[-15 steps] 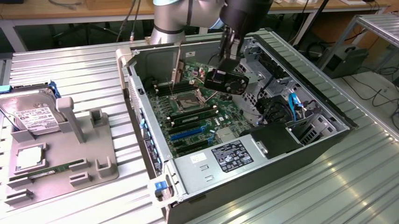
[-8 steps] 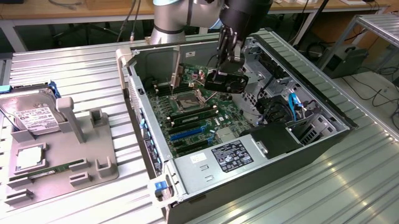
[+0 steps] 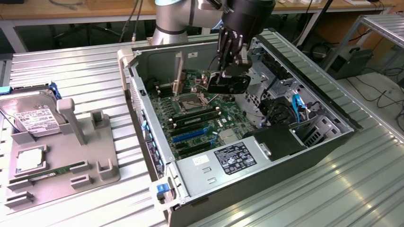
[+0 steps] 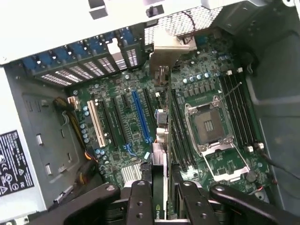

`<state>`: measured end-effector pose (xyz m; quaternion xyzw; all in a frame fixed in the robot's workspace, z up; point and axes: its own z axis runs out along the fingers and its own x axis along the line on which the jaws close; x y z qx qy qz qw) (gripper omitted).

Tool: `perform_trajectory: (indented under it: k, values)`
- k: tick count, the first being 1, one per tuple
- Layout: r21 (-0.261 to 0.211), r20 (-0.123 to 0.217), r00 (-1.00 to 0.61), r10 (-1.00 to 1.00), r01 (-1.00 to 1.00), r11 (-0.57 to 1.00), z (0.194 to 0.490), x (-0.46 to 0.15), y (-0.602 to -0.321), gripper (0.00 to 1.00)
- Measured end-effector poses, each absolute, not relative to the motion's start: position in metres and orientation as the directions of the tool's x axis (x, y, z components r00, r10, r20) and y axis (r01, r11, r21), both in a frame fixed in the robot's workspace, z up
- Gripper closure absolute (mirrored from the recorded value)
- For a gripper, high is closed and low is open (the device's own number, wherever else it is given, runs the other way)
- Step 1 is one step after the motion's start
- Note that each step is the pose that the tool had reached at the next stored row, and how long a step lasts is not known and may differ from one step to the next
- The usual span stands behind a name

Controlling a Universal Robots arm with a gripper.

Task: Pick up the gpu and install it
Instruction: 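Insert the gpu into the slot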

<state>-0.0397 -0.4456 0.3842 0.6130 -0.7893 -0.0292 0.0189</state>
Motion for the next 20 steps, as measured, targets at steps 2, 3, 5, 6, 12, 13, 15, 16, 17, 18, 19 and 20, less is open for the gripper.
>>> perform_trajectory:
  k: [2, 3, 5, 6, 12, 13, 15, 16, 17, 18, 19, 20]
  values:
    - [0.069, -0.006, -0.2, -0.98, -0.977, 0.199, 0.382, -0.04, -0.446, 0.74]
    - [0.069, -0.006, -0.182, -0.983, -0.981, 0.181, 0.381, -0.04, -0.446, 0.74]
    - [0.069, -0.006, -0.151, -0.988, -0.986, 0.151, 0.378, -0.04, -0.446, 0.74]
    - [0.069, -0.006, -0.14, -0.99, -0.988, 0.139, 0.376, -0.04, -0.446, 0.74]
    - [0.069, -0.008, -0.108, -0.994, -0.992, 0.107, 0.368, -0.04, -0.456, 0.74]
    - [0.069, -0.008, -0.106, -0.994, -0.992, 0.105, 0.367, -0.04, -0.458, 0.74]
    - [0.069, -0.009, -0.1, -0.995, -0.993, 0.099, 0.364, -0.041, -0.461, 0.74]
    - [0.069, -0.009, -0.093, -0.996, -0.993, 0.092, 0.361, -0.041, -0.464, 0.74]
    - [0.069, -0.009, -0.087, -0.996, -0.994, 0.087, 0.359, -0.042, -0.466, 0.74]
    - [0.069, -0.009, -0.085, -0.996, -0.994, 0.084, 0.357, -0.043, -0.467, 0.74]
    - [0.069, -0.009, -0.084, -0.996, -0.994, 0.083, 0.356, -0.045, -0.467, 0.74]
    - [0.069, -0.009, -0.083, -0.996, -0.994, 0.082, 0.354, -0.048, -0.468, 0.74]
